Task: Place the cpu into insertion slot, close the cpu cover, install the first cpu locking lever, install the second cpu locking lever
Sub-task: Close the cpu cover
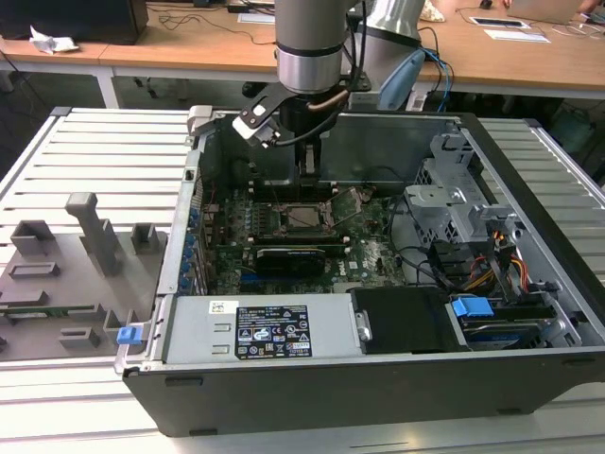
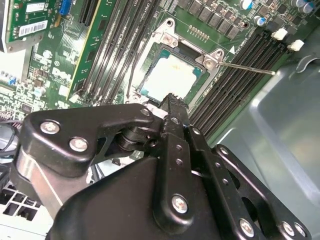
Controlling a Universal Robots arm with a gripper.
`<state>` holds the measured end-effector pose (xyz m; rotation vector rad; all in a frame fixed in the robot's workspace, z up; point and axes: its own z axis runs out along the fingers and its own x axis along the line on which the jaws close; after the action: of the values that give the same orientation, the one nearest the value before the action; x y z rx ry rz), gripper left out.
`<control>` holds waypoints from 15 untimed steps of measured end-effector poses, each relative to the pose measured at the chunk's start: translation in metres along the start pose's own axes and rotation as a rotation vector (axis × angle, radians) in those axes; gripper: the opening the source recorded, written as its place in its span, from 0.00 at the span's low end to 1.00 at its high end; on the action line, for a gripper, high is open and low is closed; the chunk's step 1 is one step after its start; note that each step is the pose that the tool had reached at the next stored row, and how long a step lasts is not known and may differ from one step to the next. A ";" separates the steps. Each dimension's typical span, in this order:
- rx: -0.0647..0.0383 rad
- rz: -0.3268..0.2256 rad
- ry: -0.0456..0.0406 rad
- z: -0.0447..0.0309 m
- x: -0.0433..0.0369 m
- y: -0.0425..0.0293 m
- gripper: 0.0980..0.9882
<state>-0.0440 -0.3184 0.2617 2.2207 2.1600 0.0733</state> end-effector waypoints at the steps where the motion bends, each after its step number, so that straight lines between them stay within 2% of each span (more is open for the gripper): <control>1: 0.000 0.000 0.0001 -0.0007 0.0000 0.0000 0.01; 5: 0.000 0.000 0.0000 -0.0090 0.0004 0.0006 0.01; 7: 0.000 0.000 0.0000 -0.0106 0.0006 0.0010 0.01; 8: 0.000 0.000 0.0001 -0.0104 0.0007 0.0032 0.01; 9: 0.000 0.000 0.0001 -0.0102 0.0009 0.0087 0.01; 15: 0.000 0.000 0.0000 -0.0094 0.0015 0.0215 0.01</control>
<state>-0.0230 -0.3176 0.2724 2.2207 2.1601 0.0733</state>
